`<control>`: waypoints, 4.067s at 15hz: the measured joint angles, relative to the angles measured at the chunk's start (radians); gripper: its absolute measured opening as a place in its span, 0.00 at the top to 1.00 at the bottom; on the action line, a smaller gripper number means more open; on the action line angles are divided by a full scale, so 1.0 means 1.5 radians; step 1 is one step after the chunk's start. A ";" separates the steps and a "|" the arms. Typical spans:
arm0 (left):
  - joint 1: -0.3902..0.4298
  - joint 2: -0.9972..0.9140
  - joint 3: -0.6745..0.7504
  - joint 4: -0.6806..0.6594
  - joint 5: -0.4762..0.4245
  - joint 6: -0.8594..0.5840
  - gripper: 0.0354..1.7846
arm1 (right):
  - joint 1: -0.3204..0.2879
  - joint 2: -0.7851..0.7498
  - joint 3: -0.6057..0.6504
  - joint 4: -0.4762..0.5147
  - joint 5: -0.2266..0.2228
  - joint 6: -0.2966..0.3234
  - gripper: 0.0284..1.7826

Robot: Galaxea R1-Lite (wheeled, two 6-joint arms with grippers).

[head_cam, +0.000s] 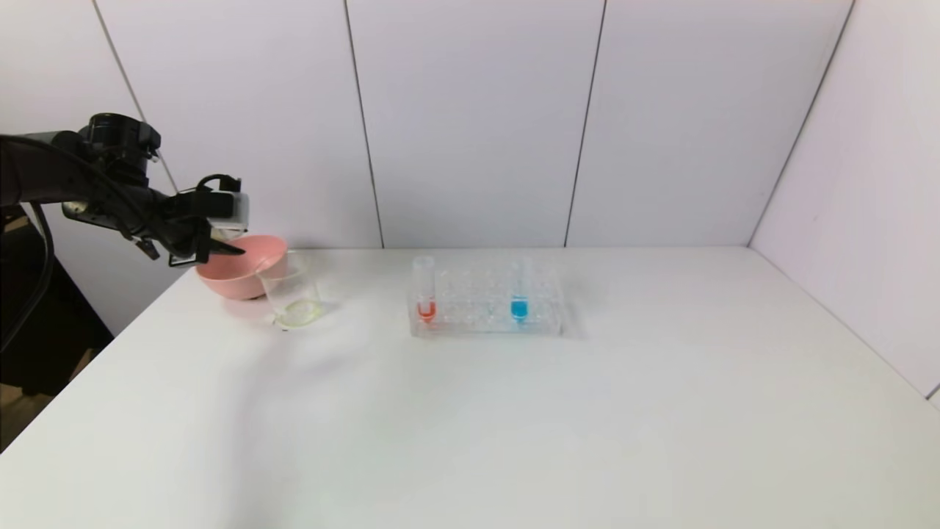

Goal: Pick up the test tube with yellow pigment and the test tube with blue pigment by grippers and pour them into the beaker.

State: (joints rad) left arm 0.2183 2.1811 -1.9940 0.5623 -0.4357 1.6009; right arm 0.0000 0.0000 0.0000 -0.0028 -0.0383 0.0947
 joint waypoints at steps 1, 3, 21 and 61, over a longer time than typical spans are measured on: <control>-0.001 0.004 0.000 -0.003 0.002 0.005 0.71 | 0.000 0.000 0.000 0.000 0.000 0.000 0.00; -0.007 0.012 0.000 -0.006 0.002 0.007 0.71 | 0.000 0.000 0.000 0.000 0.000 0.000 0.00; -0.029 0.026 -0.007 0.011 0.045 -0.045 0.71 | 0.000 0.000 0.000 0.000 0.000 0.000 0.00; -0.070 0.013 -0.007 0.112 0.227 -0.079 0.71 | 0.000 0.000 0.000 0.000 0.000 0.000 0.00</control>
State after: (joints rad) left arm 0.1134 2.2004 -2.0051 0.7306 -0.0957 1.4817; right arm 0.0000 0.0000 0.0000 -0.0028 -0.0383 0.0947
